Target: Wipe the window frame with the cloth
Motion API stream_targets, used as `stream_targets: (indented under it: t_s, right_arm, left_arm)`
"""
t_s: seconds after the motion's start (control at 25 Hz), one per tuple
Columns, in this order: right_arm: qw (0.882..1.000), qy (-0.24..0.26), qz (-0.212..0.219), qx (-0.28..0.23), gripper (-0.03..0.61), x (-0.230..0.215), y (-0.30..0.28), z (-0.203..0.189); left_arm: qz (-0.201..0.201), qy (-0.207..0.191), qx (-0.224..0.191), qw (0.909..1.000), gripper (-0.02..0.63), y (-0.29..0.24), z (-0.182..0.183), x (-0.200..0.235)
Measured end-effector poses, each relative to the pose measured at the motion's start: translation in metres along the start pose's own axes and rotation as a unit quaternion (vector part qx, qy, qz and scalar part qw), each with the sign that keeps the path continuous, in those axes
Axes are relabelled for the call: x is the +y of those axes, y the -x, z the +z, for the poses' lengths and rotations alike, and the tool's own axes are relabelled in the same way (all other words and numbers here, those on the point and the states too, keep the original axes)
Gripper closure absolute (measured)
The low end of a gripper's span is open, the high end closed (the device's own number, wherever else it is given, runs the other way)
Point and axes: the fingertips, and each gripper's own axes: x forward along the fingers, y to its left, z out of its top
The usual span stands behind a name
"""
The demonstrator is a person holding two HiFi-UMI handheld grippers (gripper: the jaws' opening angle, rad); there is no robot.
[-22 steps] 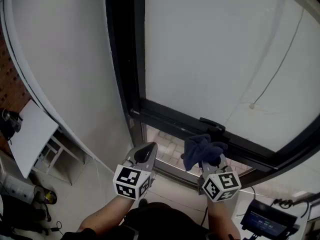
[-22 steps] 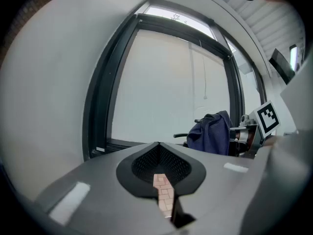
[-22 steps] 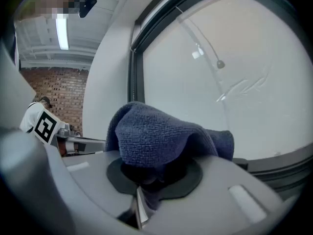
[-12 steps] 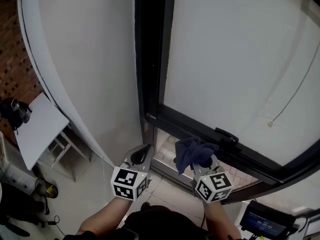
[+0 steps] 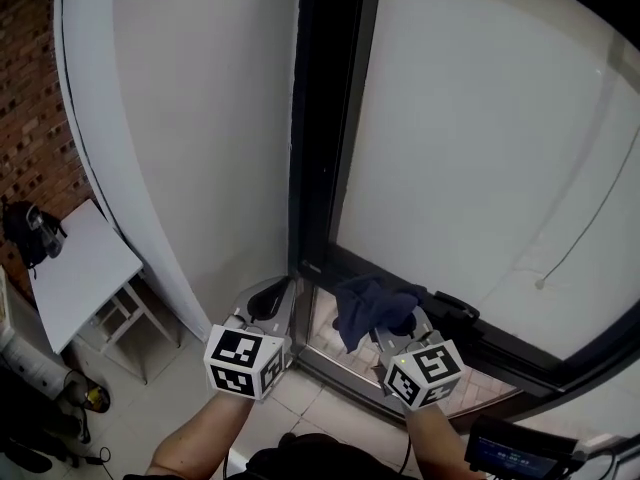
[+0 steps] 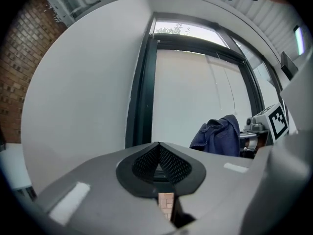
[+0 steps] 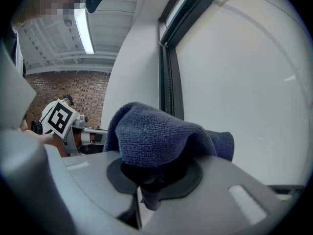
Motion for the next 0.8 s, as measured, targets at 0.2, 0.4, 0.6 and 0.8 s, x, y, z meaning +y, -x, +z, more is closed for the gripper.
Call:
stream_targets:
  t_s: [0.2,0.4,0.6,0.8]
  right_arm:
    - [1.0,0.015,0.021,-0.013,0.532,0.004,-0.025,0.036]
    - [0.998,0.038,0.038,-0.033,0.532,0.005,-0.048,0.082]
    - [0.995,0.059,0.044,-0.065,0.531,0.002,-0.06,0.134]
    - [0.992,0.079,0.032,-0.096,0.532,-0.005,-0.067,0.184]
  left_arm:
    - [-0.007,-0.015,-0.006,0.9998,0.62,-0.012,0.028,0.003]
    - [-0.033,-0.038,-0.04,0.9979,0.62,-0.028,0.08,-0.001]
    - [-0.052,-0.013,-0.078,0.9955,0.62,-0.027,0.134,-0.002]
    - [-0.057,-0.028,-0.1,0.993,0.62,-0.031,0.178,0.0]
